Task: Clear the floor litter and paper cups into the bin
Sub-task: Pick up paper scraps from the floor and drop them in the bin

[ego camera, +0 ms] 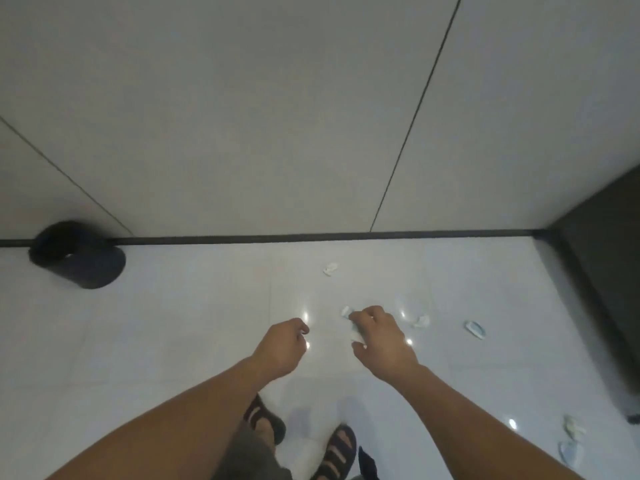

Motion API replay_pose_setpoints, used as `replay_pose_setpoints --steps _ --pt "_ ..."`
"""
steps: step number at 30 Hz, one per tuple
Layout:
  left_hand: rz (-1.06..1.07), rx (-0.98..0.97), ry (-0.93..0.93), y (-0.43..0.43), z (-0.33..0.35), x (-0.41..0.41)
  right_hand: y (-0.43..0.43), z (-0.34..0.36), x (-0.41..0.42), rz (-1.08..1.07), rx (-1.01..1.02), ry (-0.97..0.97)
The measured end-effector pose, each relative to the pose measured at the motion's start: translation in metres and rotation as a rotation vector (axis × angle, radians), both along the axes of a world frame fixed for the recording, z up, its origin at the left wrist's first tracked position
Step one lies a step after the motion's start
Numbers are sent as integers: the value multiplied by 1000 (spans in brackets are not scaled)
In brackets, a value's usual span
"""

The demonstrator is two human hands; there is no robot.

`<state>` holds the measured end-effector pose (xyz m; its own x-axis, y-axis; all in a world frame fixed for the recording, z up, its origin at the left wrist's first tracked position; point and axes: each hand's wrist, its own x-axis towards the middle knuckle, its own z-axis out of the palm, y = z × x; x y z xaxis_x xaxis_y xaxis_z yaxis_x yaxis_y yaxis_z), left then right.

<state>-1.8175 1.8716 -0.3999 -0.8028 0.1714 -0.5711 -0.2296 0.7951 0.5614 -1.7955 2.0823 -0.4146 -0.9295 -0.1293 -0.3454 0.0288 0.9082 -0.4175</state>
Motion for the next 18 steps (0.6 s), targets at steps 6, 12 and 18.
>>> replay_pose_setpoints --steps 6,12,18 --pt "228 9 97 -106 28 14 -113 36 -24 229 -2 33" --pt "361 -39 141 -260 43 25 -272 58 -47 434 -9 79" --pt "544 -104 172 -418 65 38 -434 75 -60 615 -30 138"
